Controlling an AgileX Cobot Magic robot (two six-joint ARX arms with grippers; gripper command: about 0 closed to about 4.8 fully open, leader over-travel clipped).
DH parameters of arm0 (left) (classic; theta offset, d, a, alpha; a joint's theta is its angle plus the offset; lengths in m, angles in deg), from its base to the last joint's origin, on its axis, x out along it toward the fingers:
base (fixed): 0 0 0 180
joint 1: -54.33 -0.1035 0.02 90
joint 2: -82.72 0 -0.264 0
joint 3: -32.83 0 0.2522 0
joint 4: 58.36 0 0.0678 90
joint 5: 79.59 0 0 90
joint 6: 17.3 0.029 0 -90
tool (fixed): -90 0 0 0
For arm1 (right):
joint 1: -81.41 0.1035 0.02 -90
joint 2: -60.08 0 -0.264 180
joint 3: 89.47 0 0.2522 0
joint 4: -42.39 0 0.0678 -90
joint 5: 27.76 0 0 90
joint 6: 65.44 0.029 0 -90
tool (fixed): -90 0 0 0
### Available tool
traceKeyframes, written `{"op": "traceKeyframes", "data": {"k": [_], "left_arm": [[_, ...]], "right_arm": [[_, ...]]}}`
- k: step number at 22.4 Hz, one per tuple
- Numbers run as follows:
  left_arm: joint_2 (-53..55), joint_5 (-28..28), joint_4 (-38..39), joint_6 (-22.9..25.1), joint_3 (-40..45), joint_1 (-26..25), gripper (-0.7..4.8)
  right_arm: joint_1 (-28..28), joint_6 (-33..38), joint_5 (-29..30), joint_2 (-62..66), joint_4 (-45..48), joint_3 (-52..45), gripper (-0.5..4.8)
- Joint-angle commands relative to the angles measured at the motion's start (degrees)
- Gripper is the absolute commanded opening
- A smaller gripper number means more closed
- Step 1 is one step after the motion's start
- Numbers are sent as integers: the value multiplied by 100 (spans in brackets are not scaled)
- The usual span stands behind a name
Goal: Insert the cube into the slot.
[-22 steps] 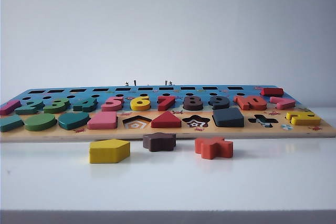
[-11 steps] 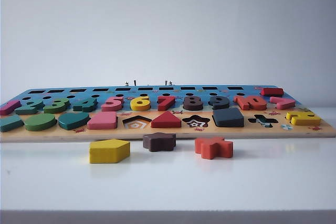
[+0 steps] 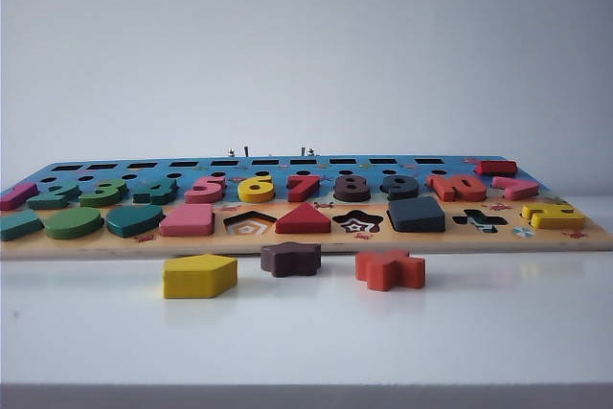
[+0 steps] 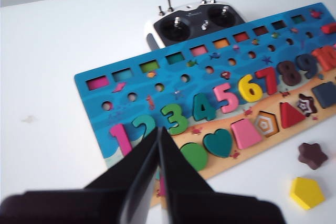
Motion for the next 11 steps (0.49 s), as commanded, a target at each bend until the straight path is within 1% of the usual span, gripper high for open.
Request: {"op": "traceKeyframes", "data": {"k": [1,3,4,5,6,11], "left_arm": [[-365,516,-540,28,424,-4,17],[-595,846,-857,26,728,-4,17],[-756,1154,-1165,9,975,-4,17],[-820,1270,-1303,7,1078,-4,17],[-925,1346,-1513,7,1252,-4,17],[-1342,1344,-1974,9,1792,-66,17]], "right_arm": [[-17,-166,2,-114,138,-146,-8],[-22,-245,0,-175,131,-254,-8],[-24,-245,2,-190,131,-302,-8],[-24,-245,0,-192,129,-310,-8],[-24,-245,2,-214,131,-310,-8],[-24,-245,0,-389,138,-365,-8]]}}
